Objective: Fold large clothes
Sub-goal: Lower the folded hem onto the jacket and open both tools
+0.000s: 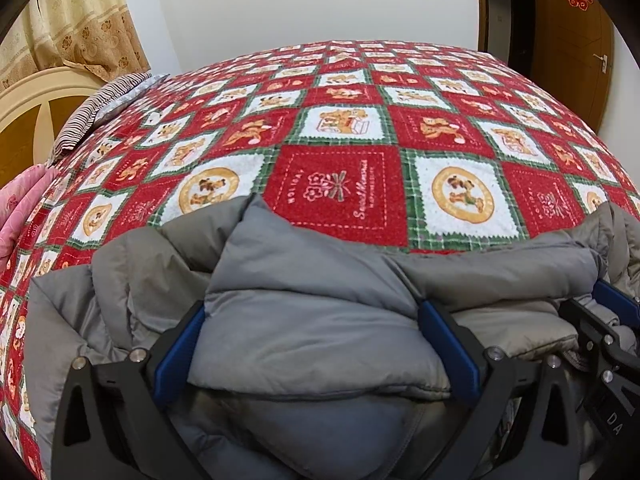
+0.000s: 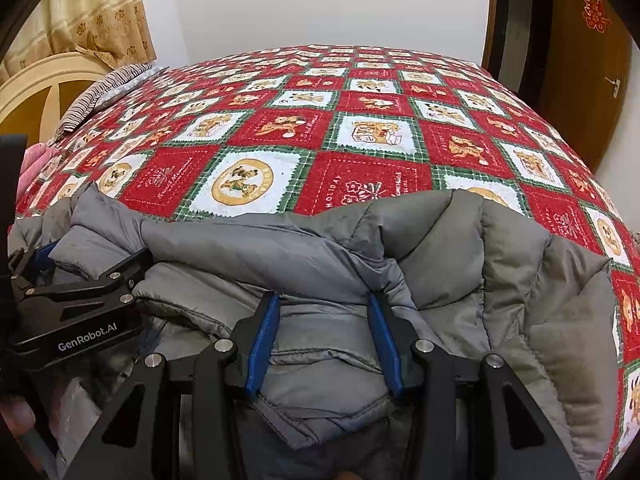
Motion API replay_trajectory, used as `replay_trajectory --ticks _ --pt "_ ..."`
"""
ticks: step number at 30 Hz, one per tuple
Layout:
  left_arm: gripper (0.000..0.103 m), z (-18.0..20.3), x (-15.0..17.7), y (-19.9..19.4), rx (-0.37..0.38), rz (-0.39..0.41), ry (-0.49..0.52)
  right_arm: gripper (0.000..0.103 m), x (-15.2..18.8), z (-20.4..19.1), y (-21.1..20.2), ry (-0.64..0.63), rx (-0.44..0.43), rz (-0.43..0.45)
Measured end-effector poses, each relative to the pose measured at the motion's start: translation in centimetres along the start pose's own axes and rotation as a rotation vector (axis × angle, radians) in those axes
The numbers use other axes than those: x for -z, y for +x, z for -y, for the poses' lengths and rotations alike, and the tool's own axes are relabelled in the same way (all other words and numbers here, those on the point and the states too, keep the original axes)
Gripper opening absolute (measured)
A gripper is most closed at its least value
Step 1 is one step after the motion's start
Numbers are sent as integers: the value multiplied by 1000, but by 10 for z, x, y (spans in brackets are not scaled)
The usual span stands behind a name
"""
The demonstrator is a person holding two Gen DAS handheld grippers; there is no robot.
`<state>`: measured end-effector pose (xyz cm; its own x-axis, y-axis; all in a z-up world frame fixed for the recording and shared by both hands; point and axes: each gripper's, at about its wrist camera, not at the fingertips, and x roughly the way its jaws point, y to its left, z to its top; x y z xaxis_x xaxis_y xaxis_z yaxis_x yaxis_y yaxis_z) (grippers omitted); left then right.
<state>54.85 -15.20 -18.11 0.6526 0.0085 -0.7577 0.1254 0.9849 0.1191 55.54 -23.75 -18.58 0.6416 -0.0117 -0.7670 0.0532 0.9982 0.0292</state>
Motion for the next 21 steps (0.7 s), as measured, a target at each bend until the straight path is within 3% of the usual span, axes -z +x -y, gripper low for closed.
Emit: replay_trajectory --ticks 21 --pt "103 0 0 2 4 -1 -1 47 -1 -2 1 -9 13 -4"
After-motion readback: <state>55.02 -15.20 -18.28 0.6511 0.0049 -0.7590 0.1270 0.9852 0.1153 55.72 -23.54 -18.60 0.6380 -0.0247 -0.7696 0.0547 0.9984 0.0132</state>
